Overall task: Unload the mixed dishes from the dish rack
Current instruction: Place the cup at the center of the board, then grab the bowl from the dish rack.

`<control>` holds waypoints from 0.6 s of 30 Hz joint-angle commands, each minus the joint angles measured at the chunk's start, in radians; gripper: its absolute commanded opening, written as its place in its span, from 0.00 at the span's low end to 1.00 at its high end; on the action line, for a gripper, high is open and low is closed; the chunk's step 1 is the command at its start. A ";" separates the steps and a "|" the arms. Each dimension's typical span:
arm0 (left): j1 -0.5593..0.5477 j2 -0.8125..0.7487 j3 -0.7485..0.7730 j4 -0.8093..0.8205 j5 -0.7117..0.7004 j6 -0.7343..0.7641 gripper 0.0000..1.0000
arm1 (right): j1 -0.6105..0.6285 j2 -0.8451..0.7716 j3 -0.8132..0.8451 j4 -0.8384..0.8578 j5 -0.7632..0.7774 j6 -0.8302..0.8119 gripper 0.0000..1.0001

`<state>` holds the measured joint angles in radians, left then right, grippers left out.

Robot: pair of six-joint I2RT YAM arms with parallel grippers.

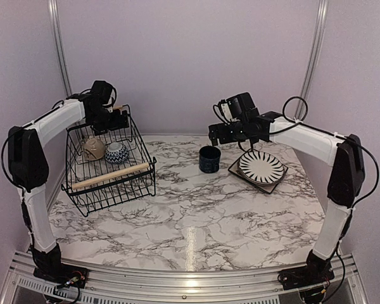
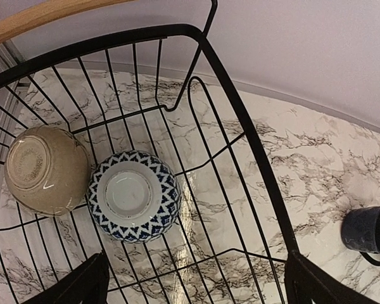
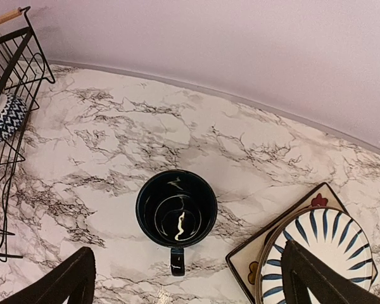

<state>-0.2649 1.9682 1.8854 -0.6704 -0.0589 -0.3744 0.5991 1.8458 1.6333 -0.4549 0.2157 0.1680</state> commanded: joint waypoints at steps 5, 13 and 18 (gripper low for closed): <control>0.026 0.143 0.104 -0.083 -0.066 0.010 0.99 | -0.001 -0.136 -0.096 0.140 0.172 0.080 0.98; 0.058 0.215 0.114 -0.082 -0.038 0.004 0.99 | -0.008 -0.328 -0.305 0.369 0.205 0.061 0.99; 0.077 0.279 0.152 -0.083 0.007 -0.010 0.99 | -0.060 -0.279 -0.218 0.223 0.112 0.094 0.98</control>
<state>-0.2031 2.1956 1.9854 -0.7216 -0.0906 -0.3763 0.5816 1.5318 1.3514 -0.1741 0.3710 0.2245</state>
